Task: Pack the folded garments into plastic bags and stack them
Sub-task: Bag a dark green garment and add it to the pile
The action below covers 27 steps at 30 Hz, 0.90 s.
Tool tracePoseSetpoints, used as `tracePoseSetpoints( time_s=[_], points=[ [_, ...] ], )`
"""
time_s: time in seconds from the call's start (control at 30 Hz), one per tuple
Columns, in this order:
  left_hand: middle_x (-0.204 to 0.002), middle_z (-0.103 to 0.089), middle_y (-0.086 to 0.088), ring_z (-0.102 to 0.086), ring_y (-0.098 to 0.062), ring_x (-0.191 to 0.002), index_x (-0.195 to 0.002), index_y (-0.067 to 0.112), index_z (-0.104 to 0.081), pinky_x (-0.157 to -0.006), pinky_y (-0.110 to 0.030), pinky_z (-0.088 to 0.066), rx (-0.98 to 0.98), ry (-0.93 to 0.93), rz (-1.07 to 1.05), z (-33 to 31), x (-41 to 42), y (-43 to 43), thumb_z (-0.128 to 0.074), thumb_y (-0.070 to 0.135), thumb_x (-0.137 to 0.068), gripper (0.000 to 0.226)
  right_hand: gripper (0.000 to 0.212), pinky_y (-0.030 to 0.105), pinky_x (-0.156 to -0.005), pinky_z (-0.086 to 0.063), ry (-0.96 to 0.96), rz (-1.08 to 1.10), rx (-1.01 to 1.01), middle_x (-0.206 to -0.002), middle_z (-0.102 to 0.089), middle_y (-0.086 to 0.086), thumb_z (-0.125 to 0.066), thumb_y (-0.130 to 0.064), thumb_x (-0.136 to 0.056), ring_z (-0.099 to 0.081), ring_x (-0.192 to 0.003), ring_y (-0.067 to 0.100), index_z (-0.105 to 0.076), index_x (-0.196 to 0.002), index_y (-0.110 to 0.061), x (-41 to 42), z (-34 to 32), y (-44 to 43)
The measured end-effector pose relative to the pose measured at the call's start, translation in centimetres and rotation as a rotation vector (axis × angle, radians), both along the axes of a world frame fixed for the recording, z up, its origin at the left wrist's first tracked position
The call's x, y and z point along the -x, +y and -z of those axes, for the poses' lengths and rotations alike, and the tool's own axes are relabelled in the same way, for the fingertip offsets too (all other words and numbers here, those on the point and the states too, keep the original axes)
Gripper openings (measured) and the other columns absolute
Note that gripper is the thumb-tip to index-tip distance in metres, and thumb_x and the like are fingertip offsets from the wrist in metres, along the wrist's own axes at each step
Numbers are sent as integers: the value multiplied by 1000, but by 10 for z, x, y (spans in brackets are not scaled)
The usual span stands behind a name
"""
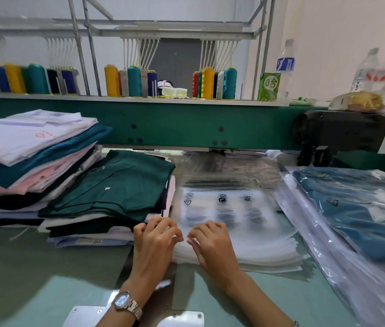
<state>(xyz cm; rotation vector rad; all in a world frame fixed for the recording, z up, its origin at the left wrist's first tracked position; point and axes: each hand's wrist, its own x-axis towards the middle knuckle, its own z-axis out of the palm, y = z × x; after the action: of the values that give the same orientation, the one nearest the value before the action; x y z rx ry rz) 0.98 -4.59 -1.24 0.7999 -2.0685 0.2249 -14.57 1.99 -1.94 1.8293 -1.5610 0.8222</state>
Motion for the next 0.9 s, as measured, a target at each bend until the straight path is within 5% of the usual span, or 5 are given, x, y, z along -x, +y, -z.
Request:
tracePoseSetpoints(
  time_s=[0.3,0.47,0.9],
  points=[
    [-90,-58,14,-49,-13,-87,-70,31,-69,-77,-30,-16,-34,81,-126,0,-9,-7,-88,26,-64,20,15,38,-81,-33,97,217,-155,-82,-64,-7,-80,-28,-70,-63,-81,22,-67,-74,-22,26,-20,24],
    [-80,-51,14,-47,-14,-81,-70,32,-69,-76,-30,-15,-47,74,-163,2,-10,-7,-89,29,-63,22,24,36,-65,-54,192,331,-290,-69,-62,-6,-89,-28,-55,-63,-69,20,-67,-61,-21,42,-33,44],
    [-78,-54,14,-47,-16,-78,-73,32,-69,-74,-31,-15,-68,70,-252,1,-13,-9,-86,31,-67,19,33,37,-50,-40,285,715,-375,-57,-51,9,-81,4,-34,-52,-52,31,-58,-52,-10,100,-41,81]
  ],
)
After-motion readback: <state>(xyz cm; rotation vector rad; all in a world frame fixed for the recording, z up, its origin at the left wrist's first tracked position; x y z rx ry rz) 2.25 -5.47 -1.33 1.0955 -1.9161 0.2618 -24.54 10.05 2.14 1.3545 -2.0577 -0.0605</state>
